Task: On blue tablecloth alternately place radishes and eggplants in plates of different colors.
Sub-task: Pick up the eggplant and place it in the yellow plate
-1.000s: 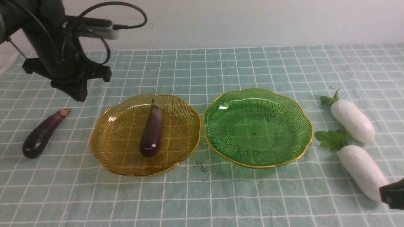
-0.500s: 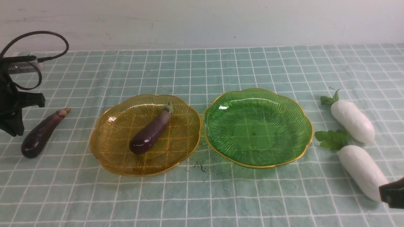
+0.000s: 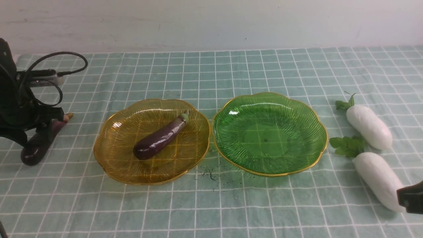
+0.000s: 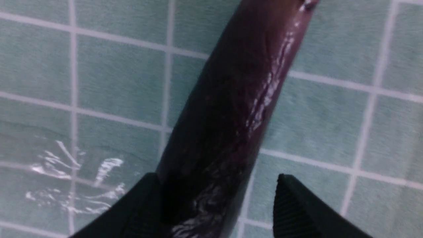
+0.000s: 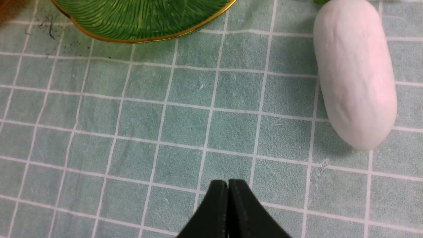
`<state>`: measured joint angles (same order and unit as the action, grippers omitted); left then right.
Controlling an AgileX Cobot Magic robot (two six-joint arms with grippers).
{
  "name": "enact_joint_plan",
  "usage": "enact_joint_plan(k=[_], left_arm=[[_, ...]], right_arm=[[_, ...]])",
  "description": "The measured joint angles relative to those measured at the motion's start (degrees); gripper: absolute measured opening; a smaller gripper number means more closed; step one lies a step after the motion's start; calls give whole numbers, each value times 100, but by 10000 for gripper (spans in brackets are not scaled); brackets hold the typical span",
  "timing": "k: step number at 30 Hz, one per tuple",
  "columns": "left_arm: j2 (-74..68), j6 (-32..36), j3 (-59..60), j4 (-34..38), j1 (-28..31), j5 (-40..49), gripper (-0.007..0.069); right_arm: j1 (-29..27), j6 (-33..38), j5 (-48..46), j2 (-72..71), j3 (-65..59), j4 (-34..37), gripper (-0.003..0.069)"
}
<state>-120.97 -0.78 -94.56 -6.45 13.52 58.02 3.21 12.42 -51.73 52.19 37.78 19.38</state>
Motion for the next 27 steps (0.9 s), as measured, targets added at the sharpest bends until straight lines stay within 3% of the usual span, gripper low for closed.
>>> enact_joint_plan(k=[7,15,18,22,27], left_arm=[[-360,-2,-8,39,-6,25,369],[-175,17,-428,86,-13,719,363],[146,10,-776,508,-89,1070,363],[381,78,-884,1500,-480,1153,363],[222,396,-884,1759,-1288,1202,363]], right_arm=[[0,43,6,0,0,5,-15],[0,43,28,0,0,5,-15],[0,43,28,0,0,5,-15],[0,43,34,0,0,5,-15],[0,43,34,0,0,5,-15]])
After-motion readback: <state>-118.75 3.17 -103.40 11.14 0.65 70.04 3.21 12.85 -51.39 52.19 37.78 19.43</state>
